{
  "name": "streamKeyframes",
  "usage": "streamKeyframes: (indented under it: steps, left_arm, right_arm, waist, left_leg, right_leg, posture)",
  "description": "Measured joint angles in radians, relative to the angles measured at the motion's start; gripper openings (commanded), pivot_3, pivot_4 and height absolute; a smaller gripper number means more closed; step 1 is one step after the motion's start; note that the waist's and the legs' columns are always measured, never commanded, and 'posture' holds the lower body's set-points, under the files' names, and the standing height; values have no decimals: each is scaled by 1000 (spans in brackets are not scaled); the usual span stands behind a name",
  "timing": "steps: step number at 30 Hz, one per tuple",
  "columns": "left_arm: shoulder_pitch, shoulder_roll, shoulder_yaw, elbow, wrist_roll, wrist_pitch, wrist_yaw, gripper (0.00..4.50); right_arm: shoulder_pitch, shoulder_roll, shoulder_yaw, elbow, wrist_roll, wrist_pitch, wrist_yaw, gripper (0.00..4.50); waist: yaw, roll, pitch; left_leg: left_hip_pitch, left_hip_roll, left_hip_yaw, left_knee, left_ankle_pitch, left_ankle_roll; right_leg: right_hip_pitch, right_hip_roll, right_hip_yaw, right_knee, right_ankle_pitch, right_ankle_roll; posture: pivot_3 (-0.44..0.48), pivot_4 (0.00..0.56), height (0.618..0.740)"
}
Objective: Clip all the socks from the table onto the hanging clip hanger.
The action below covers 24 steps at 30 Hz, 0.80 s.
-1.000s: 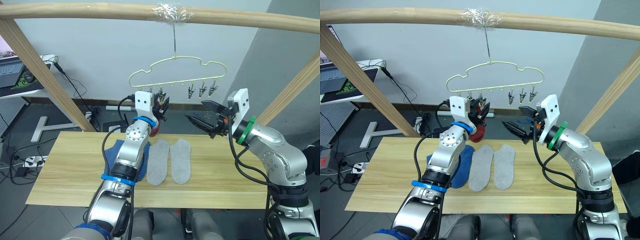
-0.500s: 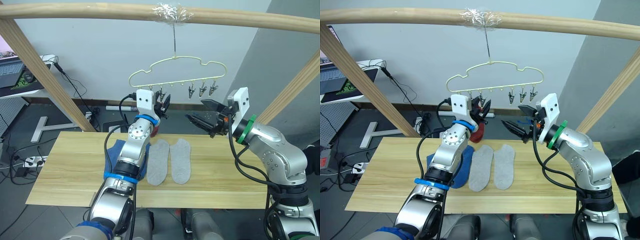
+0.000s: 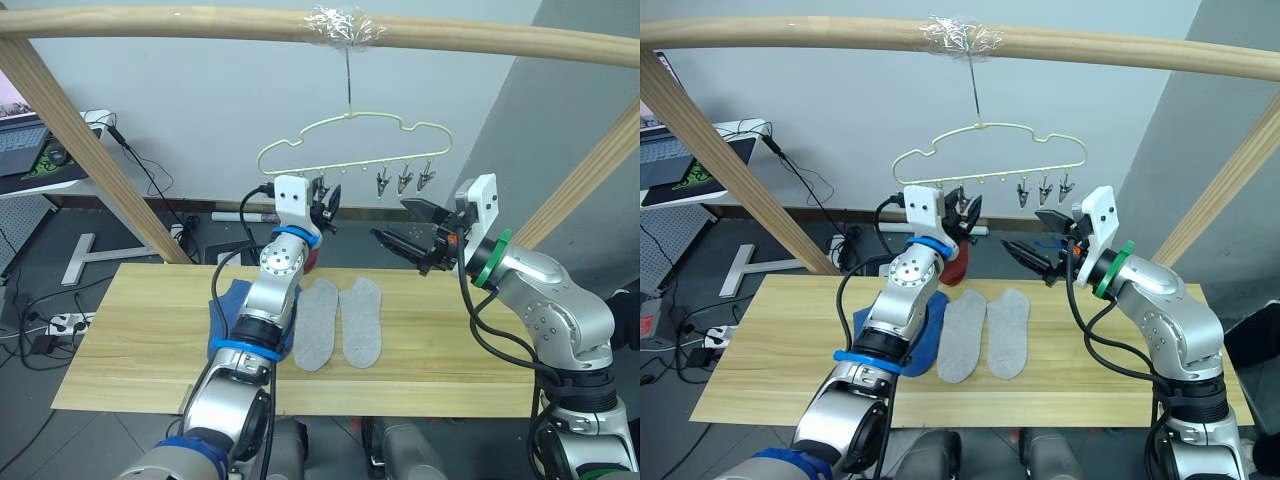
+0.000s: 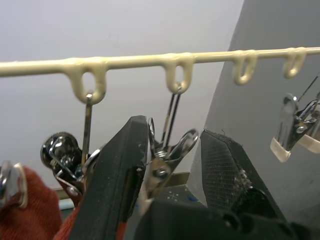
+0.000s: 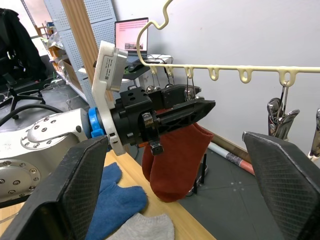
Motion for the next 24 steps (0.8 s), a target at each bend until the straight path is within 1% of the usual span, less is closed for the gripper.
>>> streamKeyframes:
  steps: [5, 8, 10, 12, 14, 21, 24]
  left_arm:
    - [-3, 0, 0, 0, 1, -1, -1, 1978]
    - [-3, 0, 0, 0, 1, -8, -3, 1458]
    - [-3, 0, 0, 0, 0, -12, -5, 830]
    - [-3, 0, 2, 0, -1, -15, -6, 388]
    - [-3, 1, 6, 0, -2, -17, -9, 90]
    - [0, 6, 20, -3, -6, -18, -26, 63]
    - [4, 3, 32, -15, -41, 2, -50, 63]
  right_arm:
    - [0, -1, 0, -2, 1, 0, -5, 4500]
    - [0, -2, 0, -2, 1, 0, -6, 4500]
    - [0, -2, 0, -2, 1, 0, -6, 4500]
    - [0, -2, 0, -2, 1, 0, -6, 4500]
    - [0, -2, 0, -2, 1, 0, -7, 4500]
    - [0, 15, 5, -2, 2, 0, -13, 4500]
    - [1, 23, 33, -2, -3, 0, -27, 4500]
  waist:
    - [0, 0, 0]
    - [0, 0, 0]
    - [0, 0, 0]
    - [0, 0, 0]
    - [0, 0, 0]
    - [0, 0, 0]
    - [0, 0, 0]
  left_leg:
    - [0, 0, 0, 0, 0, 0]
    - [0, 0, 0, 0, 0, 0]
    - [0, 0, 0, 0, 0, 0]
    - [0, 0, 0, 0, 0, 0]
    - [0, 0, 0, 0, 0, 0]
    - [0, 0, 0, 1, 0, 0]
    - [0, 0, 0, 1, 0, 0]
  right_leg:
    - [0, 0, 0, 0, 0, 0]
    - [0, 0, 0, 0, 0, 0]
    - [0, 0, 0, 0, 0, 0]
    - [0, 0, 0, 0, 0, 0]
    - [0, 0, 0, 0, 0, 0]
    - [0, 0, 0, 1, 1, 0]
    - [0, 0, 0, 1, 1, 0]
  posture:
    - [-69, 153, 740]
    - [-68, 155, 740]
    - [-68, 155, 740]
    - [-66, 156, 740]
    - [-66, 156, 740]
    - [-58, 163, 740]
    - [-58, 163, 740]
